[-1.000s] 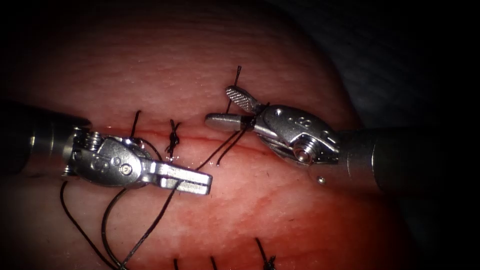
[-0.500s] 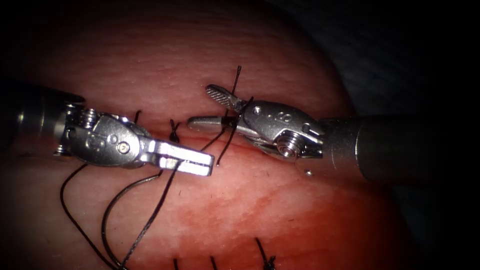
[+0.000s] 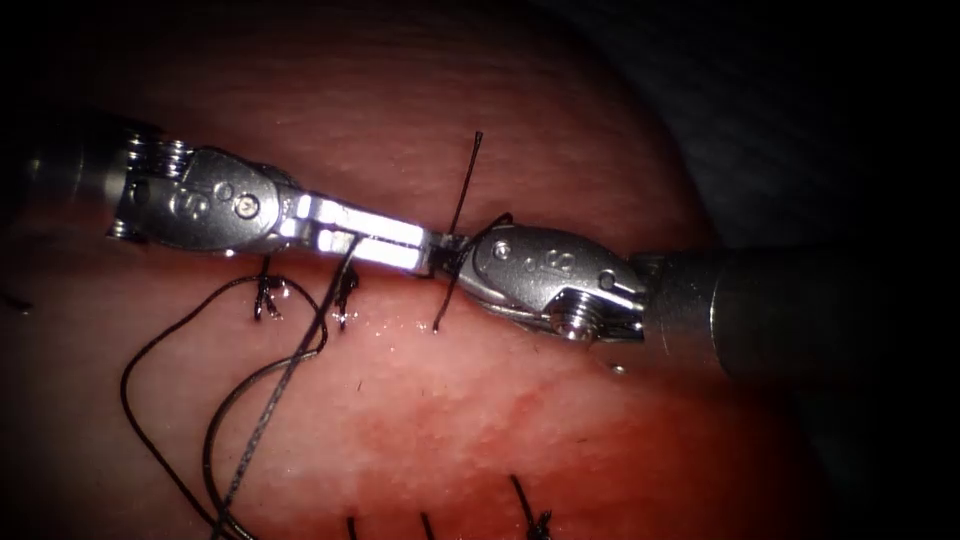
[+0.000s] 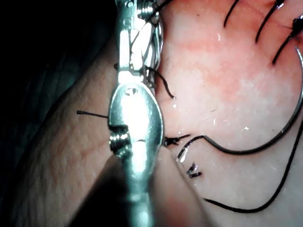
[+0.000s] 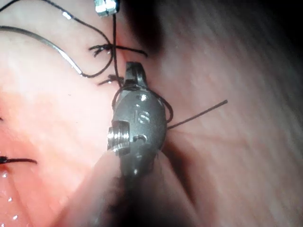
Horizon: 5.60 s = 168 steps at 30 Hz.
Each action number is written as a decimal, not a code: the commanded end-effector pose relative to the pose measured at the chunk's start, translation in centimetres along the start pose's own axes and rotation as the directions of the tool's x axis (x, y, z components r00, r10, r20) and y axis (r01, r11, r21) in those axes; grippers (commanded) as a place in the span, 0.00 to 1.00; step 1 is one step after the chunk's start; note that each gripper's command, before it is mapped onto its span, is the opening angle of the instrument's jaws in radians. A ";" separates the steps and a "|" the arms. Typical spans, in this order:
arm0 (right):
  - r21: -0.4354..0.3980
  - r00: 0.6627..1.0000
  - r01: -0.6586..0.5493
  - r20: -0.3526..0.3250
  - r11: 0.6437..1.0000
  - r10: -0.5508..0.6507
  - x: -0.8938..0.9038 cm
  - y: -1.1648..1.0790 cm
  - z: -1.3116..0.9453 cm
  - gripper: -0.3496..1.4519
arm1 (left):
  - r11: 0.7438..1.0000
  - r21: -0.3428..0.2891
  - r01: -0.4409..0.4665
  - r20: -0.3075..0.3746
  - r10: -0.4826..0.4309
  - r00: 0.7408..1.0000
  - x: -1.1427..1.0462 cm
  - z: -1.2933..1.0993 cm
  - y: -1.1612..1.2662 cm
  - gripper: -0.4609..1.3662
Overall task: Wound Closure
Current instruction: Loop the suture counter-clockwise two times around the right arm, then grasp the suture tail with the right hand, then tie the knot by pulling the right gripper down and the left up
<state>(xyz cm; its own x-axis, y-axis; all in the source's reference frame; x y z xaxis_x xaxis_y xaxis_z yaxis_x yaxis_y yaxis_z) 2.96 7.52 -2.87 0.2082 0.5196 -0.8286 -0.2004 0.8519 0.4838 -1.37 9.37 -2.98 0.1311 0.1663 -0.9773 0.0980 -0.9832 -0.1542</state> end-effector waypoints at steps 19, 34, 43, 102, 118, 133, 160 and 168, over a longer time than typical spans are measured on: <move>0.287 0.924 0.194 -0.376 0.938 -0.077 -0.05 -0.10 -0.04 0.00 | 0.996 -0.092 0.000 -0.085 -0.007 0.996 -0.58 -0.05 -0.47 0.06; 0.269 0.855 0.123 -0.518 0.955 0.036 0.10 -0.09 -0.08 0.00 | 0.989 -0.119 -0.087 -0.102 0.075 0.992 -0.93 -0.14 -0.41 0.06; 0.221 0.806 0.015 -0.580 0.975 0.118 0.14 0.05 -0.17 0.00 | 0.979 -0.125 -0.164 -0.097 0.152 0.984 -1.09 -0.11 -0.17 0.06; -0.556 0.778 -0.627 -0.424 0.545 0.463 -0.38 0.48 -0.61 0.79 | 0.911 0.081 -0.404 0.355 0.353 0.866 -1.12 0.18 0.40 0.06; -0.560 0.741 -0.663 -0.396 0.497 0.543 -0.66 0.48 -0.49 0.73 | 0.919 0.094 -0.382 0.364 0.325 0.873 -1.46 0.05 0.20 0.06; -0.569 0.743 -0.657 -0.375 0.495 0.555 -0.73 0.65 -0.32 0.69 | 0.919 0.090 -0.383 0.371 0.326 0.869 -1.52 0.04 0.18 0.06; -0.576 0.788 -0.601 -0.310 0.555 0.531 -0.69 0.63 -0.09 0.00 | 0.920 0.093 -0.380 0.375 0.321 0.870 -1.56 0.00 0.16 0.06; -0.588 0.833 -0.537 -0.259 0.604 0.489 -0.64 0.52 -0.13 0.00 | 0.922 0.096 -0.374 0.378 0.314 0.871 -1.58 -0.05 0.13 0.06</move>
<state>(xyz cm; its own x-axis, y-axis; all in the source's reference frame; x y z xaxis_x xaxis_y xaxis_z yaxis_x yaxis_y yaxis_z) 2.60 7.61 -2.15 -0.1699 0.8316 -0.5288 -0.7937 0.2026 0.5736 -1.51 9.00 -1.44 -0.2294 -0.1924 -0.9541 -0.0639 -0.9752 0.2120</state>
